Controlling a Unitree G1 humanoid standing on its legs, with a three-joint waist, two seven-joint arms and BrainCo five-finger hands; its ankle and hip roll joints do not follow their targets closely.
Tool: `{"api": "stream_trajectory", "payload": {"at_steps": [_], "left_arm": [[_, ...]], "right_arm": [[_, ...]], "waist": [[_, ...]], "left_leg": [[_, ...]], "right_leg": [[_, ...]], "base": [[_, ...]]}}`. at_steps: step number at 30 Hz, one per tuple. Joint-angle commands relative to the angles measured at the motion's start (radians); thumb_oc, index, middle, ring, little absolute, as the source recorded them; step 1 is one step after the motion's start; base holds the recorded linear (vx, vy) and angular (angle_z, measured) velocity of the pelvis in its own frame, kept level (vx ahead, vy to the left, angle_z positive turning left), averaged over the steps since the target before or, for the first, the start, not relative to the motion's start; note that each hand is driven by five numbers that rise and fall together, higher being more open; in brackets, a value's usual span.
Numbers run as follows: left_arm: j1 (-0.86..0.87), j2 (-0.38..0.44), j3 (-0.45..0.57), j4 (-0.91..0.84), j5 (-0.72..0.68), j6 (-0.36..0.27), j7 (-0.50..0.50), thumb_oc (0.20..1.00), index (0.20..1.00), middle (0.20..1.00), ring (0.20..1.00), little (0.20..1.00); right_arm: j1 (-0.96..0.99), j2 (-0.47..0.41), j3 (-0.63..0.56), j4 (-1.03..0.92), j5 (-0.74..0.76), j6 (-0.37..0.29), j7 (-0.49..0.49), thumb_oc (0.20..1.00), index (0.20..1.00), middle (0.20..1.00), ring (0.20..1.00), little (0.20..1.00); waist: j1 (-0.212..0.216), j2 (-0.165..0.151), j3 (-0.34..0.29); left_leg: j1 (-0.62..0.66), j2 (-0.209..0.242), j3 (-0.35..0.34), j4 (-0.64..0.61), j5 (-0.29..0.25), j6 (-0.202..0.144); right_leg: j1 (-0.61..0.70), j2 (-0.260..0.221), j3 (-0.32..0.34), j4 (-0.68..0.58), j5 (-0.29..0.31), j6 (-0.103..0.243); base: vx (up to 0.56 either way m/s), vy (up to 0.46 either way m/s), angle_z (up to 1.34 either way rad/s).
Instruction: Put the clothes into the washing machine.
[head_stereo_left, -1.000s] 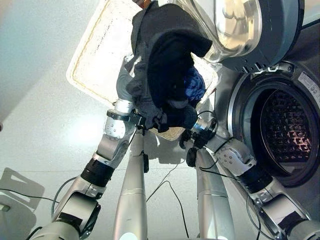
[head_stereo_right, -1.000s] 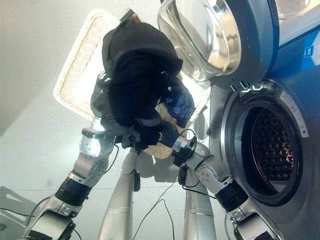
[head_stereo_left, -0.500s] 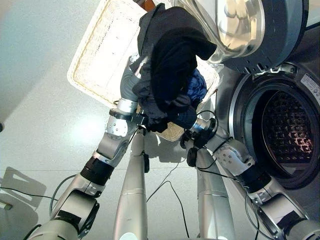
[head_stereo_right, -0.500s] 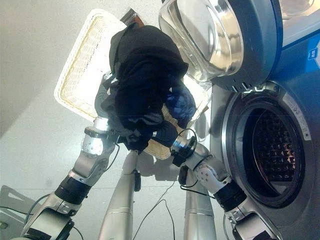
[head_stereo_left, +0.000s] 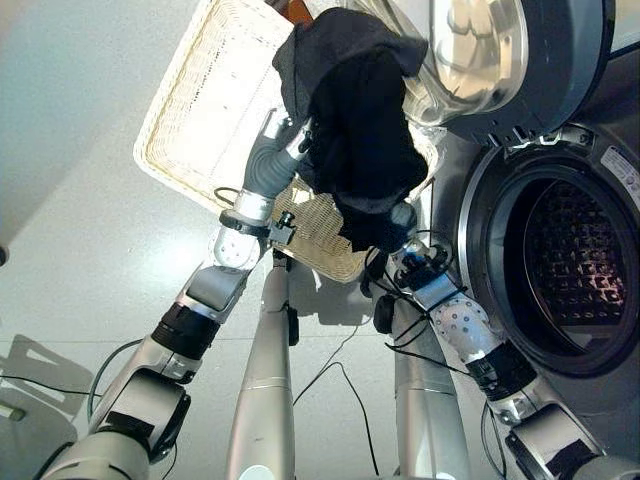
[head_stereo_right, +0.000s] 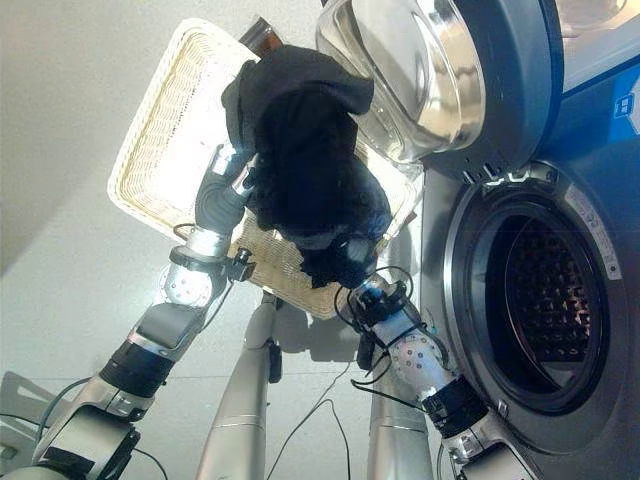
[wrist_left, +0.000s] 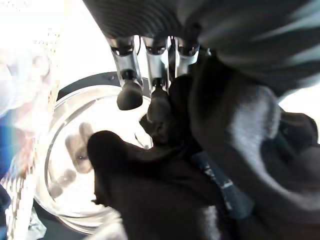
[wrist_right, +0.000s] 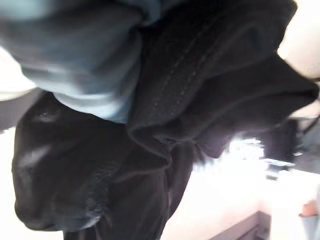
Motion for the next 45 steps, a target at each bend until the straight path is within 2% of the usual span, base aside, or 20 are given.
{"api": "stream_trajectory", "payload": {"at_steps": [1, 12, 16, 17, 19, 20, 21, 23, 27, 32, 41, 42, 43, 44, 45], "left_arm": [[-0.032, -0.006, 0.024, -0.03, 0.045, -0.066, 0.028, 0.2, 0.2, 0.2, 0.2, 0.2], [-0.028, 0.009, 0.03, -0.025, 0.11, -0.066, 0.05, 0.2, 0.2, 0.2, 0.2, 0.2], [-0.03, 0.011, 0.024, -0.025, 0.126, -0.055, 0.03, 0.2, 0.2, 0.2, 0.2, 0.2], [-0.034, 0.013, 0.018, -0.025, 0.118, -0.041, -0.013, 0.2, 0.2, 0.2, 0.2, 0.2], [-0.037, 0.011, 0.014, -0.025, 0.119, -0.034, -0.037, 0.2, 0.2, 0.2, 0.2, 0.2], [-0.041, 0.014, 0.007, -0.025, 0.109, -0.027, -0.061, 0.2, 0.2, 0.2, 0.2, 0.2], [-0.045, 0.014, -0.003, -0.027, 0.089, 0.002, -0.126, 0.2, 0.2, 0.2, 0.2, 0.2], [-0.058, 0.022, -0.025, -0.03, 0.069, 0.049, -0.19, 0.2, 0.2, 0.2, 0.2, 0.2], [-0.08, 0.04, -0.048, -0.018, 0.059, 0.059, -0.205, 0.2, 0.2, 0.2, 0.2, 0.2], [-0.093, 0.033, -0.05, -0.006, 0.042, 0.056, -0.219, 0.2, 0.2, 0.2, 0.2, 0.2], [-0.103, 0.027, -0.058, -0.018, 0.06, 0.088, -0.232, 0.2, 0.2, 0.2, 0.2, 0.2], [-0.102, 0.028, -0.057, -0.018, 0.057, 0.087, -0.234, 0.2, 0.2, 0.2, 0.2, 0.2], [-0.1, 0.027, -0.056, -0.019, 0.058, 0.087, -0.237, 0.2, 0.2, 0.2, 0.2, 0.2], [-0.099, 0.027, -0.055, -0.021, 0.06, 0.089, -0.24, 0.2, 0.2, 0.2, 0.2, 0.2], [-0.1, 0.028, -0.055, -0.023, 0.058, 0.091, -0.244, 0.2, 0.2, 0.2, 0.2, 0.2]], "right_arm": [[-0.017, 0.03, -0.045, -0.094, 0.085, -0.05, 0.056, 0.2, 0.2, 0.2, 0.2, 0.2], [-0.006, 0.039, -0.062, -0.105, 0.132, -0.07, 0.076, 0.2, 0.2, 0.2, 0.2, 0.2], [-0.006, 0.04, -0.066, -0.112, 0.139, -0.083, 0.086, 0.2, 0.2, 0.2, 0.2, 0.2], [-0.006, 0.044, -0.069, -0.116, 0.136, -0.09, 0.095, 0.2, 0.2, 0.2, 0.2, 0.2], [-0.008, 0.045, -0.069, -0.117, 0.132, -0.097, 0.1, 0.2, 0.2, 0.2, 0.2, 0.2], [-0.01, 0.045, -0.071, -0.119, 0.118, -0.109, 0.1, 0.2, 0.2, 0.2, 0.2, 0.2], [-0.019, 0.032, -0.075, -0.118, 0.069, -0.148, 0.087, 0.2, 0.2, 0.2, 0.2, 0.2], [-0.037, 0.013, -0.077, -0.116, -0.023, -0.219, 0.059, 0.2, 0.2, 0.2, 0.2, 0.2], [-0.068, -0.018, -0.095, -0.106, -0.103, -0.296, -0.004, 0.2, 0.2, 0.2, 0.2, 0.2], [-0.089, -0.025, -0.112, -0.098, -0.129, -0.339, -0.072, 0.2, 0.2, 0.2, 0.2, 0.2], [-0.101, -0.012, -0.122, -0.113, -0.183, -0.39, -0.175, 0.2, 0.2, 0.2, 0.2, 0.2], [-0.1, -0.012, -0.124, -0.115, -0.189, -0.386, -0.177, 0.341, 0.341, 0.341, 0.341, 0.341], [-0.098, -0.011, -0.123, -0.119, -0.195, -0.381, -0.181, 0.633, 0.633, 0.633, 0.633, 0.633], [-0.096, -0.008, -0.121, -0.121, -0.195, -0.379, -0.182, 1.0, 1.0, 1.0, 1.0, 1.0], [-0.097, -0.009, -0.123, -0.123, -0.197, -0.373, -0.183, 1.0, 1.0, 1.0, 1.0, 1.0]], "waist": [[-0.023, 0.009, -0.009], [-0.024, 0.008, -0.009], [-0.025, 0.008, -0.009], [-0.027, 0.008, -0.009], [-0.027, 0.008, -0.009], [-0.028, 0.009, -0.009], [-0.028, 0.01, -0.009], [-0.029, 0.012, -0.009], [-0.034, 0.01, -0.009], [-0.035, 0.012, -0.009], [-0.033, 0.018, -0.009], [-0.034, 0.018, -0.009], [-0.034, 0.018, -0.009], [-0.034, 0.019, -0.009], [-0.034, 0.019, -0.009]], "left_leg": [[-0.005, -0.094, 0.041, 0.128, -0.136, 0.034], [-0.005, -0.09, 0.044, 0.123, -0.133, 0.032], [-0.004, -0.09, 0.045, 0.121, -0.132, 0.031], [-0.004, -0.089, 0.047, 0.12, -0.131, 0.031], [-0.003, -0.089, 0.048, 0.119, -0.131, 0.032], [-0.005, -0.089, 0.048, 0.12, -0.131, 0.032], [-0.005, -0.088, 0.049, 0.12, -0.131, 0.031], [-0.007, -0.088, 0.049, 0.119, -0.129, 0.03], [-0.004, -0.088, 0.053, 0.12, -0.129, 0.03], [-0.004, -0.087, 0.056, 0.12, -0.13, 0.03], [-0.007, -0.087, 0.054, 0.116, -0.127, 0.031], [-0.007, -0.087, 0.054, 0.116, -0.127, 0.031], [-0.008, -0.088, 0.053, 0.116, -0.127, 0.031], [-0.008, -0.088, 0.053, 0.117, -0.127, 0.032], [-0.009, -0.088, 0.053, 0.116, -0.127, 0.032]], "right_leg": [[0.084, 0.041, -0.044, -0.381, 0.315, 0.148], [0.084, 0.038, -0.048, -0.384, 0.32, 0.152], [0.083, 0.04, -0.047, -0.384, 0.321, 0.153], [0.082, 0.04, -0.046, -0.384, 0.322, 0.153], [0.083, 0.041, -0.045, -0.384, 0.322, 0.153], [0.08, 0.04, -0.045, -0.383, 0.322, 0.154], [0.082, 0.038, -0.047, -0.383, 0.322, 0.155], [0.08, 0.036, -0.048, -0.386, 0.326, 0.157], [0.08, 0.04, -0.044, -0.388, 0.33, 0.157], [0.079, 0.041, -0.041, -0.386, 0.328, 0.157], [0.075, 0.038, -0.04, -0.387, 0.33, 0.157], [0.074, 0.038, -0.04, -0.386, 0.33, 0.157], [0.074, 0.039, -0.039, -0.385, 0.33, 0.157], [0.073, 0.039, -0.039, -0.384, 0.33, 0.157], [0.073, 0.038, -0.039, -0.385, 0.33, 0.157]], "base": [[0.0, 0.0, 0.0], [0.0, 0.0, 0.0], [0.0, 0.0, 0.0], [0.0, 0.0, 0.0], [0.0, 0.0, 0.0], [0.0, 0.0, 0.0], [0.0, 0.0, 0.0], [0.0, 0.0, 0.0], [0.0, 0.0, 0.0], [0.0, 0.0, 0.0], [0.0, 0.0, 0.0], [0.0, 0.0, 0.0], [0.0, 0.0, 0.0], [0.0, 0.0, 0.0], [0.0, 0.0, 0.0]]}}
